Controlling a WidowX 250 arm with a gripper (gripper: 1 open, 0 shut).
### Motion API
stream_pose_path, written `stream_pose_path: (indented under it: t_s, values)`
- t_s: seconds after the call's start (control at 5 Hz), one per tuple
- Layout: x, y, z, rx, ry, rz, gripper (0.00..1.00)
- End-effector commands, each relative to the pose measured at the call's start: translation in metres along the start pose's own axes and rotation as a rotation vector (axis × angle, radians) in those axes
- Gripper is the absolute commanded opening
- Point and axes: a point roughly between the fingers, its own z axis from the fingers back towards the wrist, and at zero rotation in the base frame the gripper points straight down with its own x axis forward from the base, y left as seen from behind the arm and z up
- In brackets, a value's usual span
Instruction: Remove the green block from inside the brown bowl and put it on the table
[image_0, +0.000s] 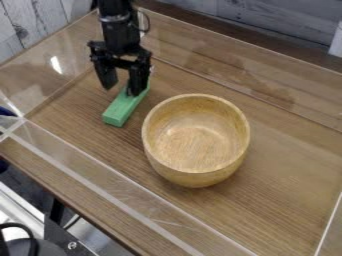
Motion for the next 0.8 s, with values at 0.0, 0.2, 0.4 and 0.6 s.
stream_pose_path:
  t_s: [0.0,0.2,0.4,0.6]
  values:
    - [0.006,-0.004,0.062,0.022,-0.134,-0.008,1.0]
    - [0.001,-0.012,0.086,0.018,-0.159,-0.022,1.0]
    - [-0.001,-0.013,0.073,0.024,-0.136,-0.034,1.0]
    - [-0.003,-0.01,0.06,0.029,-0.11,-0.037,1.0]
